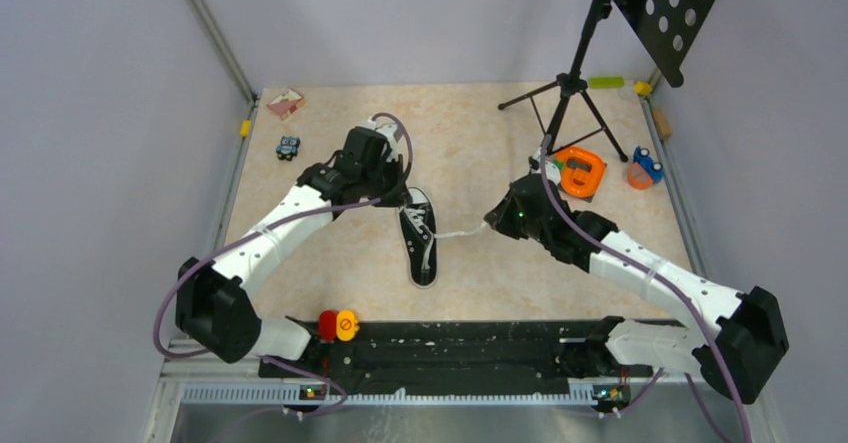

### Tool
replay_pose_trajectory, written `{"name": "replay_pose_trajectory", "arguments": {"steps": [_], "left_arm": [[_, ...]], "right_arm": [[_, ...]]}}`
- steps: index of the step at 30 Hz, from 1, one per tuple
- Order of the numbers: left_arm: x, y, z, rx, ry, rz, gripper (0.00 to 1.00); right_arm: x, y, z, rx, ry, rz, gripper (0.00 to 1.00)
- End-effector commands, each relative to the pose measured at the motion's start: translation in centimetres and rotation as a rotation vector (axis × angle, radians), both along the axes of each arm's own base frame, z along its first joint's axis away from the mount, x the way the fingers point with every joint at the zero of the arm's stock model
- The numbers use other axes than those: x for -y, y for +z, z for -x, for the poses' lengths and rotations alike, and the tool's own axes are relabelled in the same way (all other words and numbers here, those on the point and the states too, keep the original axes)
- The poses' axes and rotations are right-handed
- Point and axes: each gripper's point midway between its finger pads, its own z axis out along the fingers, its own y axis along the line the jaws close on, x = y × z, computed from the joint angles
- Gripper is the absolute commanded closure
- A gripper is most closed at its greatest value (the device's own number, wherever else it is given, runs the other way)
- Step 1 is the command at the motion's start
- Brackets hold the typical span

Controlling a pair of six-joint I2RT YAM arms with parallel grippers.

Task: Tie the shoes
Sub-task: Cross the shoelace with the shoelace.

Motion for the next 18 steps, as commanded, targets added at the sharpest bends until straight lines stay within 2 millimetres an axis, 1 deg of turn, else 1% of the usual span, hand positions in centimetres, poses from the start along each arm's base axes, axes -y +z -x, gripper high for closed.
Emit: {"name": "replay_pose_trajectory", "arguments": {"steps": [1,3,5,8,11,13,15,16,17,18], "left_arm": [[2.3,5.3,1.3,0.112,-0.123,0.069,1.00],[3.3,6.0,2.1,0.099,-0.146,0.120,1.00],[3.6,6.6,2.4,0.103,-0.142,0.140,1.00],[3.3,6.6,3.0,0.110,-0.105,0.108,1.00],[1.8,6.1,3.7,0.112,-0.070,0.028,1.00],[0.4,4.7,3.7,0.100,-0.020,-0.031,1.00],[-1.2,3.0,3.0,0.112,0.068,-0.084,1.00],[-1.9,2.1,2.9,0.104,0.116,-0.102,0.97],[-2.5,1.2,2.8,0.085,0.150,-0.114,0.96],[-3.1,0.0,3.0,0.048,0.169,-0.115,0.98]], "right_arm": [[-0.7,3.7,-1.1,0.076,-0.003,-0.046,1.00],[-0.1,3.7,-1.1,0.080,-0.020,-0.032,1.00],[0.4,3.6,-1.0,0.080,-0.036,-0.026,1.00],[0.9,3.4,-0.9,0.078,-0.055,-0.025,1.00],[1.2,3.4,-0.6,0.072,-0.061,-0.023,1.00],[1.3,3.2,-0.6,0.072,-0.061,-0.020,1.00],[1.1,2.7,-0.6,0.066,-0.050,-0.015,1.00],[0.8,2.4,-0.7,0.065,-0.037,-0.009,1.00],[0.7,1.8,-1.0,0.079,-0.007,0.030,1.00],[0.6,0.9,-1.3,0.077,0.007,0.068,0.92]]}}
